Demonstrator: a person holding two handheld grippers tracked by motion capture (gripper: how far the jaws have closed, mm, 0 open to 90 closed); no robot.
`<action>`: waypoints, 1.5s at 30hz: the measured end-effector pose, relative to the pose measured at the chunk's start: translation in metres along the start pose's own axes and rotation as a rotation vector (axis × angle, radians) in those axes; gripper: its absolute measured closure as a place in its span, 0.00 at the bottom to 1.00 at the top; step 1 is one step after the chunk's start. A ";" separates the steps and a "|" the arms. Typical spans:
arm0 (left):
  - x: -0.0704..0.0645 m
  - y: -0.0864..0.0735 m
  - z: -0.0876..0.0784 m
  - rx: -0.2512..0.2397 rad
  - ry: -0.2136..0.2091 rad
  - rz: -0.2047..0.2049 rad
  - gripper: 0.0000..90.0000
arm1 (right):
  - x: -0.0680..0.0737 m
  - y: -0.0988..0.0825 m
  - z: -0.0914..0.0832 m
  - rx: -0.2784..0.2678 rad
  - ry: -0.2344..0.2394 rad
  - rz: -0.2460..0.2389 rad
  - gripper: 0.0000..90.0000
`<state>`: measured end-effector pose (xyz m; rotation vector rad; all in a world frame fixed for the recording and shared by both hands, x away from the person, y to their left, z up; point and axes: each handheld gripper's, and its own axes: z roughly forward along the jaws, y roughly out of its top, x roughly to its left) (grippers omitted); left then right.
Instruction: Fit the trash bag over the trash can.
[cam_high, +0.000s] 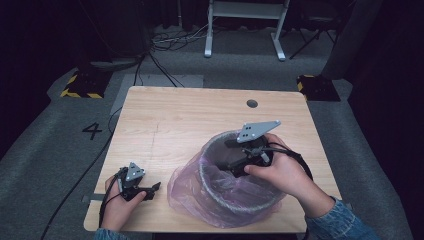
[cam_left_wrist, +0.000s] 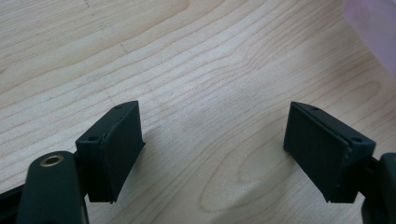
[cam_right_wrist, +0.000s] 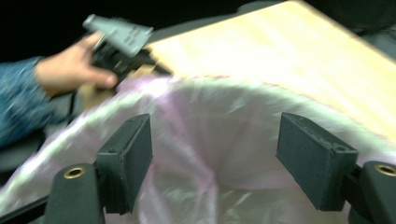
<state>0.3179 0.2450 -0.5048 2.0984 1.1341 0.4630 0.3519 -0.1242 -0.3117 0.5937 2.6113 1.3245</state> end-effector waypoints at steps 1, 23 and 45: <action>0.000 0.000 0.000 0.000 0.000 0.000 0.22 | -0.002 0.000 -0.003 -0.014 -0.029 0.017 0.30; 0.000 0.000 0.000 0.001 0.000 -0.002 0.21 | -0.014 -0.040 0.039 0.210 -0.181 0.063 0.36; 0.000 0.000 0.001 -0.003 -0.001 -0.002 0.21 | -0.009 -0.040 0.052 0.253 -0.041 0.094 0.27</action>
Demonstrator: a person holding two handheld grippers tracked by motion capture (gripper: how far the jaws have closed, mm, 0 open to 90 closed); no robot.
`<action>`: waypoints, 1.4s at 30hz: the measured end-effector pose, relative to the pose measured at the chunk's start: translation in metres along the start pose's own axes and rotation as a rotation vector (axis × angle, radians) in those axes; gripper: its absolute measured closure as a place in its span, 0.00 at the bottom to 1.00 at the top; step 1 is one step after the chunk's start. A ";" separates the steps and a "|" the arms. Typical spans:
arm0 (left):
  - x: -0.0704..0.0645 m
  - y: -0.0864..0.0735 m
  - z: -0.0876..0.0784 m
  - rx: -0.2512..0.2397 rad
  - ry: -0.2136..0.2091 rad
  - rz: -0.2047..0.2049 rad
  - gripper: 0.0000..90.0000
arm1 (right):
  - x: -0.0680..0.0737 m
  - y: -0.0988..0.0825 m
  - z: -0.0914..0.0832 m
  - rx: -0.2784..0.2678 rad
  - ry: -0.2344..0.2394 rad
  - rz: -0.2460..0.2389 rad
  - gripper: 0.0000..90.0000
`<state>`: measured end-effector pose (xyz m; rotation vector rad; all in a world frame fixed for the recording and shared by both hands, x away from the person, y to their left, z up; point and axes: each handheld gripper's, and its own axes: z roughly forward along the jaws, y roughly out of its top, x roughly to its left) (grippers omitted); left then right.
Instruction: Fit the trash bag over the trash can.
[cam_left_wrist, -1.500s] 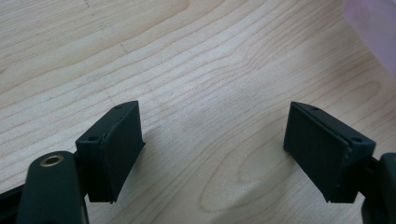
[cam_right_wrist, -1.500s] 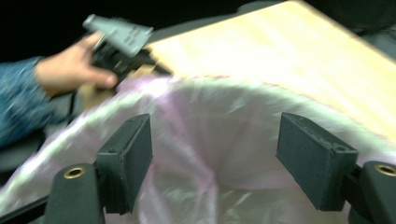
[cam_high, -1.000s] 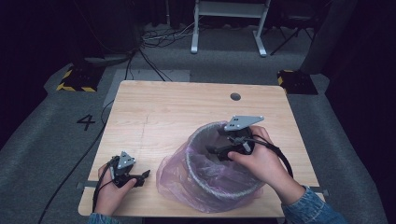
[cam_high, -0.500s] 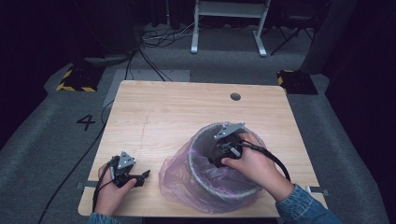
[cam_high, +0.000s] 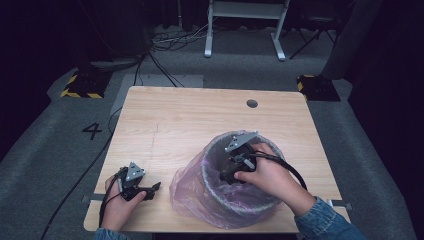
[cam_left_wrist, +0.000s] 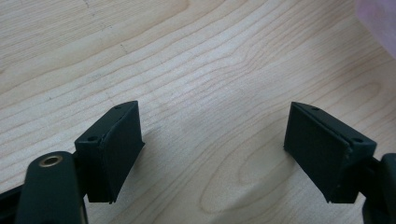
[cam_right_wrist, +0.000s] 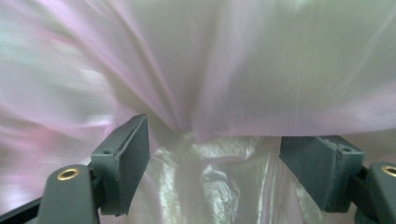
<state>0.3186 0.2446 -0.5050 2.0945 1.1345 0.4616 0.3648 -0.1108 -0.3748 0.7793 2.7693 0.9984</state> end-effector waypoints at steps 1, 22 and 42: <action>0.000 0.000 0.000 0.002 0.000 0.000 0.21 | 0.002 0.003 -0.007 -0.038 0.011 0.002 0.27; 0.000 0.000 0.000 0.002 0.000 0.001 0.21 | -0.030 -0.004 -0.118 -0.395 -0.136 0.063 0.28; 0.001 0.000 0.000 0.001 -0.003 0.001 0.21 | -0.095 -0.084 -0.174 -0.300 -0.354 0.173 0.25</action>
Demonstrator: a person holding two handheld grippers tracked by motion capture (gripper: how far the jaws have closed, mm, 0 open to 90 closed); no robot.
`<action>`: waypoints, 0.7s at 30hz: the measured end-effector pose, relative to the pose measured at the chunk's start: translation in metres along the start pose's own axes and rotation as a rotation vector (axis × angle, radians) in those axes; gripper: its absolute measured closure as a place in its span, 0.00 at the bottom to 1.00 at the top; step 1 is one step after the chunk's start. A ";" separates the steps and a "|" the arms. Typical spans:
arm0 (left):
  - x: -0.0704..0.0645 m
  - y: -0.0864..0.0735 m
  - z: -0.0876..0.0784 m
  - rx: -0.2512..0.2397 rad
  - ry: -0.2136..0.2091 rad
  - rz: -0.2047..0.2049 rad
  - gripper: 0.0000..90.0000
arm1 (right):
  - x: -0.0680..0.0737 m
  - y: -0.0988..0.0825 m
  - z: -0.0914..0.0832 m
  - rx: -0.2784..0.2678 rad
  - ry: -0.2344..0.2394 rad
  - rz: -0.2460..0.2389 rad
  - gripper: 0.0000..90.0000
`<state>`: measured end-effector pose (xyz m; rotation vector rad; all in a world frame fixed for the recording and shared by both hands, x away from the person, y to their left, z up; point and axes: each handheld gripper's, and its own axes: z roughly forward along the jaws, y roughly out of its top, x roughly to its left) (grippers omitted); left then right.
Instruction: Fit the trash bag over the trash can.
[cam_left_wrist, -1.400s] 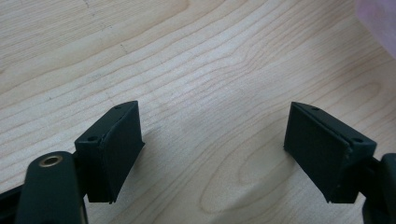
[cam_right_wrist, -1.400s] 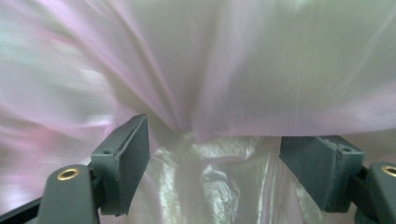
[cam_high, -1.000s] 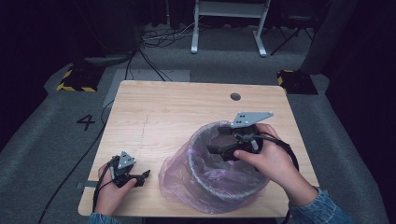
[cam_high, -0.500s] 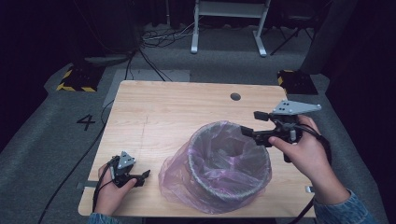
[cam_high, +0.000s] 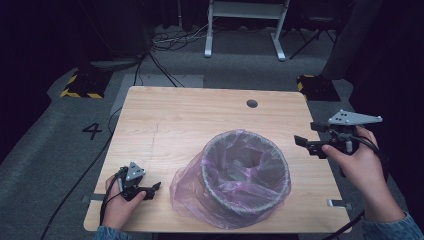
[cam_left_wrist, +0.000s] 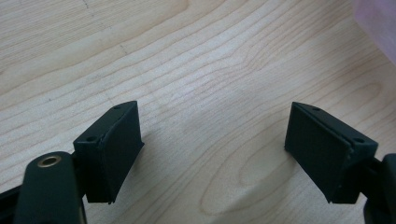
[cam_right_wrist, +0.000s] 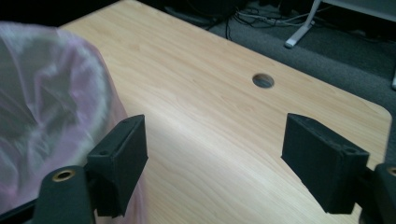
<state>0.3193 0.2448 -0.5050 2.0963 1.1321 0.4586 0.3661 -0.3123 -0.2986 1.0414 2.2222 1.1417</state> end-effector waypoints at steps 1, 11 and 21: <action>0.000 0.000 0.000 0.000 0.000 0.000 0.21 | -0.003 -0.003 -0.001 0.007 -0.001 -0.007 0.25; 0.004 -0.003 -0.003 0.001 -0.007 0.017 0.22 | -0.020 -0.033 -0.006 0.068 -0.002 -0.016 0.26; 0.004 -0.004 -0.004 0.001 -0.004 0.009 0.21 | -0.032 -0.069 0.007 0.103 -0.015 0.001 0.22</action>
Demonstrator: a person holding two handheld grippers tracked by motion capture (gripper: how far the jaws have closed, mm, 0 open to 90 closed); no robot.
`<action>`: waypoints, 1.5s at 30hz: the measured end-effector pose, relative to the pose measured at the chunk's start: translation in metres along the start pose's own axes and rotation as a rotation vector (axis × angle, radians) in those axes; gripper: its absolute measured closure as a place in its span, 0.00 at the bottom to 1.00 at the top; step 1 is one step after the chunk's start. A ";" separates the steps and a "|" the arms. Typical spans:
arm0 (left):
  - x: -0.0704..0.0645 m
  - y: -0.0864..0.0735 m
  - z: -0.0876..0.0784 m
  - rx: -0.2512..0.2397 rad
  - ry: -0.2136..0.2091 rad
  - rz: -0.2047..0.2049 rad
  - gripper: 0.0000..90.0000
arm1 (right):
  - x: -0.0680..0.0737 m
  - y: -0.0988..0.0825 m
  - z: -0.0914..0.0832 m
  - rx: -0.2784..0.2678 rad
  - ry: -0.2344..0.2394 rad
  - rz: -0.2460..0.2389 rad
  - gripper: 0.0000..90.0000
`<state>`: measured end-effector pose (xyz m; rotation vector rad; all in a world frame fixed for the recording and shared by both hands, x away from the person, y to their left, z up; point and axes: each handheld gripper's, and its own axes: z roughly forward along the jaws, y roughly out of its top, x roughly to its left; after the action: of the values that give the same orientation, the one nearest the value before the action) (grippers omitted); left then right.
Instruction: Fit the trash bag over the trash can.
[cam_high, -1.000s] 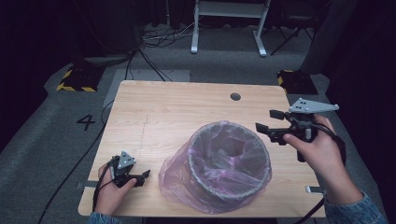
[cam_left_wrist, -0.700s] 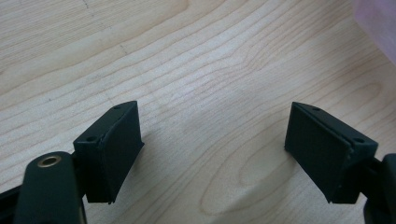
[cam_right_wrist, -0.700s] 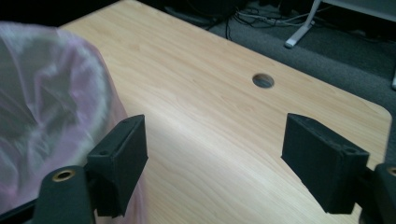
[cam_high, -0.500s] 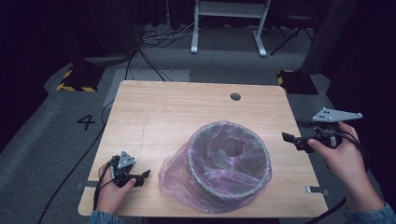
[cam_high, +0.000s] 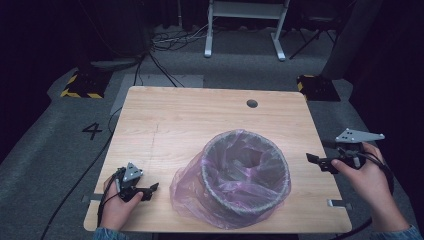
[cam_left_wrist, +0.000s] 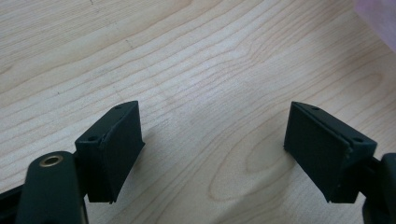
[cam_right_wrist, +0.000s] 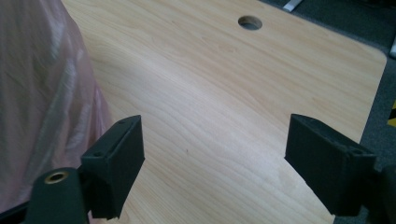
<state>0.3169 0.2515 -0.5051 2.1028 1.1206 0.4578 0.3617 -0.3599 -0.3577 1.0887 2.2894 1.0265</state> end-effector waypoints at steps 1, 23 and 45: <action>0.000 0.000 0.000 0.001 0.001 -0.001 0.21 | -0.001 -0.005 0.003 0.002 0.002 0.008 0.22; 0.000 -0.001 -0.001 0.008 0.019 -0.014 0.17 | 0.000 -0.095 0.059 0.074 -0.038 0.136 0.23; 0.000 0.000 0.000 0.011 0.026 -0.013 0.16 | 0.009 -0.138 0.062 0.026 -0.105 0.166 0.23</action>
<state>0.3171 0.2519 -0.5052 2.1033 1.1531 0.4747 0.3270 -0.3839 -0.5033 1.3294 2.1640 0.9782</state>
